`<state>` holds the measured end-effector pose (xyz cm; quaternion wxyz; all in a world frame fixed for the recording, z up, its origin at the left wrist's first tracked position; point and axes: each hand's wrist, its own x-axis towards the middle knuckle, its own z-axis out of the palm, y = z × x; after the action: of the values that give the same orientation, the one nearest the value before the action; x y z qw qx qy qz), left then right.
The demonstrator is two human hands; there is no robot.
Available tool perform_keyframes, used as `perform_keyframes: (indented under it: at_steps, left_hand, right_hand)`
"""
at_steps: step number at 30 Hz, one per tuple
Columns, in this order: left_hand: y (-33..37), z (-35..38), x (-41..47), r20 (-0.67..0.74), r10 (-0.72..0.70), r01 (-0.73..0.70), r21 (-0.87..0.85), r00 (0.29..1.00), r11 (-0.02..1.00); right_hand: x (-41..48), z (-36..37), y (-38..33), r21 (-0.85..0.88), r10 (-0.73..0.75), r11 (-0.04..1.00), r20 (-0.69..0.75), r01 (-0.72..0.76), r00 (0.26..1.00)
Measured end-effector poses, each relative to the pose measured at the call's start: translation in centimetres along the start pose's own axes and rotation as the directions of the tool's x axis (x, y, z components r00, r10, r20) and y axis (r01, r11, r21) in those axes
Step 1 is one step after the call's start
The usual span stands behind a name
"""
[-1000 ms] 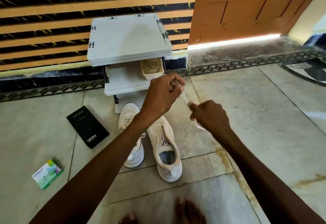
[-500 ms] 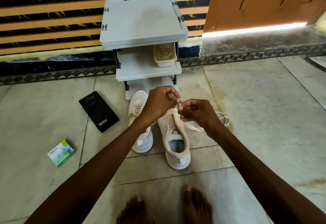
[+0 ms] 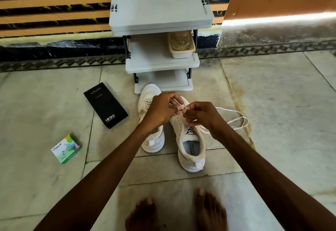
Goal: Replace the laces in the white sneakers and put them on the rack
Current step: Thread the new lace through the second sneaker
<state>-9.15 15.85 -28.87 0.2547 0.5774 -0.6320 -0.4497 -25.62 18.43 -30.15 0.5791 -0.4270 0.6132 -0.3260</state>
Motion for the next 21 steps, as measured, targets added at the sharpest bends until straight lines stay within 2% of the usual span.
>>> perform_keyframes:
  at_steps: [2,8,10,12,14,17,21]
  left_hand:
    - [-0.3,0.3,0.0,-0.009,-0.019,0.019,0.016,1.0,1.0]
    - [-1.6,1.4,0.0,-0.051,-0.119,0.117,-0.035,0.992,0.993]
    - [-1.9,1.6,0.0,-0.022,-0.149,0.151,0.064,0.989,0.987]
    - [-1.8,1.8,-0.4,0.043,-0.196,0.177,0.27,0.98,0.946]
    - [-1.4,2.2,-1.1,0.05,-0.226,0.187,0.4,0.973,0.897]
    - [-1.1,3.4,-1.4,0.003,-0.211,0.192,0.405,0.978,0.894]
    - [-0.9,3.5,-0.3,-0.025,-0.287,0.278,0.354,0.957,0.893]
  right_hand:
    - [0.4,0.1,0.2,-0.061,-0.003,0.998,-0.029,0.001,1.0]
    - [1.7,0.0,1.0,-0.221,-0.138,0.969,-0.113,0.111,0.984]
    - [2.2,0.2,1.3,-0.329,-0.17,0.937,-0.139,0.116,0.976]
    - [2.6,0.4,1.6,-0.417,-0.196,0.902,-0.167,0.111,0.966]
    - [2.9,0.7,2.0,-0.484,-0.207,0.869,-0.164,0.104,0.964]
    - [3.0,1.4,2.6,-0.519,-0.181,0.852,-0.176,0.065,0.968]
    - [3.3,2.5,3.4,-0.502,-0.143,0.865,-0.223,0.012,0.964]
